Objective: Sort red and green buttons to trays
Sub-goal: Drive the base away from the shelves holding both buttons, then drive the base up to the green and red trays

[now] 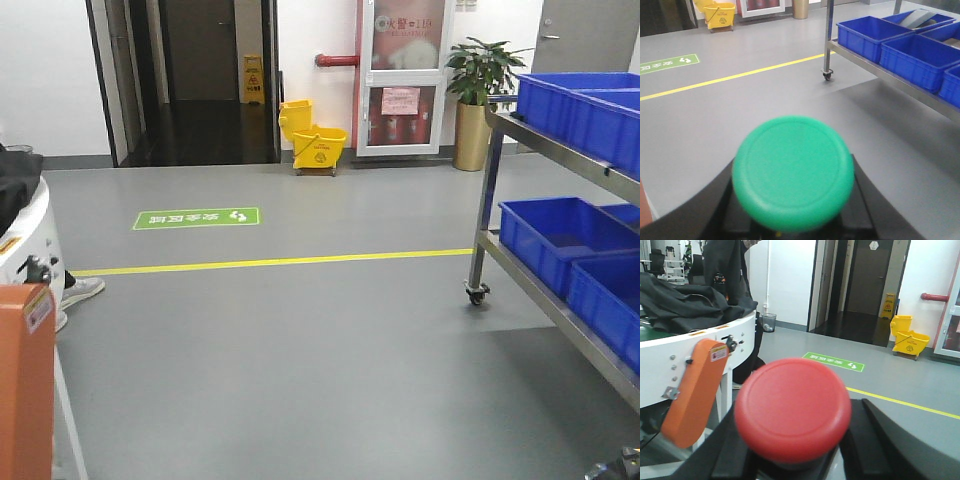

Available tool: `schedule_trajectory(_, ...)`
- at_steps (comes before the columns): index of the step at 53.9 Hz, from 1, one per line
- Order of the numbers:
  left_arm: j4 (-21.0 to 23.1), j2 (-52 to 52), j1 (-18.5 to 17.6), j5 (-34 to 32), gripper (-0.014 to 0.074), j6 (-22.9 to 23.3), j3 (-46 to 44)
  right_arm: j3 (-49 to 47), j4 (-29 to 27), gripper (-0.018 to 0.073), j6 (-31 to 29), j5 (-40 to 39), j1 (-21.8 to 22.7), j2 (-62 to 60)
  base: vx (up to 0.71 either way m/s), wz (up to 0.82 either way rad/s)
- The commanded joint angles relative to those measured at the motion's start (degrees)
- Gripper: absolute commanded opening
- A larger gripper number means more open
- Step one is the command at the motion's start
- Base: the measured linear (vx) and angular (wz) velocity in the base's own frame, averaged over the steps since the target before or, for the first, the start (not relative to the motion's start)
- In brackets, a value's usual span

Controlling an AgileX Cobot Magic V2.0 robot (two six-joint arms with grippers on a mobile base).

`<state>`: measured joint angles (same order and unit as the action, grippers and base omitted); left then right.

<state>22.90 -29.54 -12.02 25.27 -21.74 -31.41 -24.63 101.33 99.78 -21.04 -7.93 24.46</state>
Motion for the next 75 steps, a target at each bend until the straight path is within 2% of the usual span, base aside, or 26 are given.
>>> schedule_trajectory(1,1.3,-0.1,-0.4,-5.0,0.0000,0.0,-1.9,-1.9,0.3,-0.0010,0.1,1.4,0.0,0.5,0.56,0.03)
schedule_trajectory(39,1.3,-0.1,-0.4,-5.0,0.0000,0.0,-1.9,-1.9,0.3,-0.0010,0.1,1.4,0.0,0.5,0.55,-0.03)
schedule_trajectory(75,1.3,-0.1,-0.4,-5.0,0.0000,0.0,-1.9,-1.9,0.3,-0.0010,0.1,1.4,0.0,0.5,0.52,-0.20)
